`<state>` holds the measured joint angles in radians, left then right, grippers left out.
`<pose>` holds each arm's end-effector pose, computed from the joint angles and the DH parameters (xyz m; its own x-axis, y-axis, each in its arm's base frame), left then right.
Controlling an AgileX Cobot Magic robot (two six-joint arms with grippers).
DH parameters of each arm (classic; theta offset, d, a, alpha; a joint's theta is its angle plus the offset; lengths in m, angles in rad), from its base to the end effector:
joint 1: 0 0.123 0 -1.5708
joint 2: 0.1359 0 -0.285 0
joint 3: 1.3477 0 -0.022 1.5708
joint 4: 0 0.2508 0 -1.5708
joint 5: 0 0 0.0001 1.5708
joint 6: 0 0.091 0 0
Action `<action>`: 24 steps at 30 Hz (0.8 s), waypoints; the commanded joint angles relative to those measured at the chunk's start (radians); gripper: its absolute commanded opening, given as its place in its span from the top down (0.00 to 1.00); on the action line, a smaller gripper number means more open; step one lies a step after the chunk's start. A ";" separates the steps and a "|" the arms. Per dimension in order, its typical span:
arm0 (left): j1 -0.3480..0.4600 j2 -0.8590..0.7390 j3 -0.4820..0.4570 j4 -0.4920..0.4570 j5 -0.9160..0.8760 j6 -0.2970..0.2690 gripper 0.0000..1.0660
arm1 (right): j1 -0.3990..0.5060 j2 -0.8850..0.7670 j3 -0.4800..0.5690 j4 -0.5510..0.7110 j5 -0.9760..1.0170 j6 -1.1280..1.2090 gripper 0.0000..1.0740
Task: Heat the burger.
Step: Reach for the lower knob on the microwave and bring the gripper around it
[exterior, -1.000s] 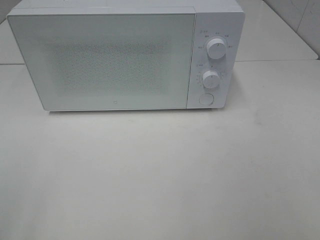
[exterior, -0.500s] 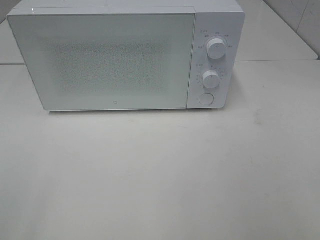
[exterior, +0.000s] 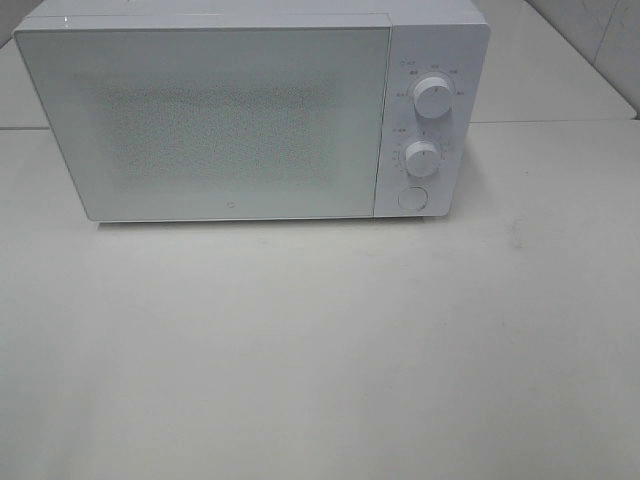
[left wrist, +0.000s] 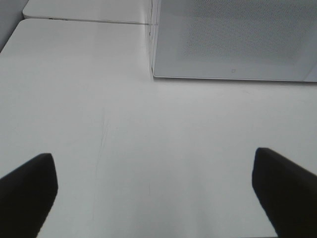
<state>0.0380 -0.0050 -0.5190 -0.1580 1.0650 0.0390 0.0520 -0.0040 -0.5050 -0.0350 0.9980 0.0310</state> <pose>-0.0081 -0.0129 0.2830 -0.4362 -0.0543 -0.8982 0.0698 0.9931 -0.0939 -0.0035 -0.0029 0.2839 -0.3906 -0.0083 -0.9205 -0.0202 0.9998 -0.0004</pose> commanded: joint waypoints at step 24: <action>0.000 -0.026 0.004 -0.007 0.001 -0.007 0.06 | -0.003 0.025 -0.017 -0.003 -0.032 -0.006 0.30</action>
<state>0.0380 -0.0050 -0.5190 -0.1580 1.0650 0.0390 0.0520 0.0040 -0.5080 -0.0350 0.9970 0.0310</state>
